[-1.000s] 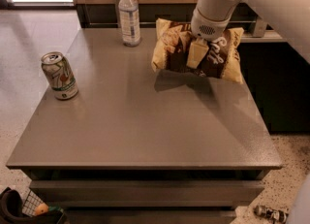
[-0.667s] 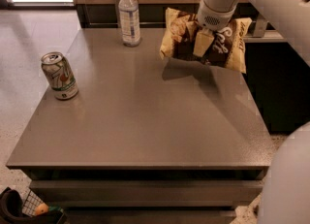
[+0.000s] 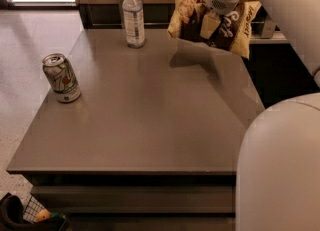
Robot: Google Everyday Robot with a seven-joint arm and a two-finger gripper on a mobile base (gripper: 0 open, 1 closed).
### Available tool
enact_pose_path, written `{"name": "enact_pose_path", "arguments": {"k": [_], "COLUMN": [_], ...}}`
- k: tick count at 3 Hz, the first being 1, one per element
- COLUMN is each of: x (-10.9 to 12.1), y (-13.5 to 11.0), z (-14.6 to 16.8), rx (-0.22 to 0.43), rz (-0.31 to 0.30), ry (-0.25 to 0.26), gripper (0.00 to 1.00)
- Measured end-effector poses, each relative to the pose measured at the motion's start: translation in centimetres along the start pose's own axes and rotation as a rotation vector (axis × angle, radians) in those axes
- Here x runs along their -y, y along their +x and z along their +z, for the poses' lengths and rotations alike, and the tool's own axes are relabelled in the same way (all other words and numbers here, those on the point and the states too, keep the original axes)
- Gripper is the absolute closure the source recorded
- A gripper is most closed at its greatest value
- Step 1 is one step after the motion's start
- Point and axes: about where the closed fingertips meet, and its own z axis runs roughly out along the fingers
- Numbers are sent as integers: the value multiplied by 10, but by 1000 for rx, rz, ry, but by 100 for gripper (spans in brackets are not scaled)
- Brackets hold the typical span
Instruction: Move brown chip bag near blue plastic bottle
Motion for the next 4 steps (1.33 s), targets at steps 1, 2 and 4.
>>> {"name": "enact_pose_path", "arguments": {"k": [1, 2, 4], "x": [14, 21, 24], "y": [-23, -39, -50], "z": [17, 36, 58], "rx": [47, 79, 117], "rz": [-11, -20, -26], "ry": [20, 30, 22], "gripper": [100, 100, 82]}}
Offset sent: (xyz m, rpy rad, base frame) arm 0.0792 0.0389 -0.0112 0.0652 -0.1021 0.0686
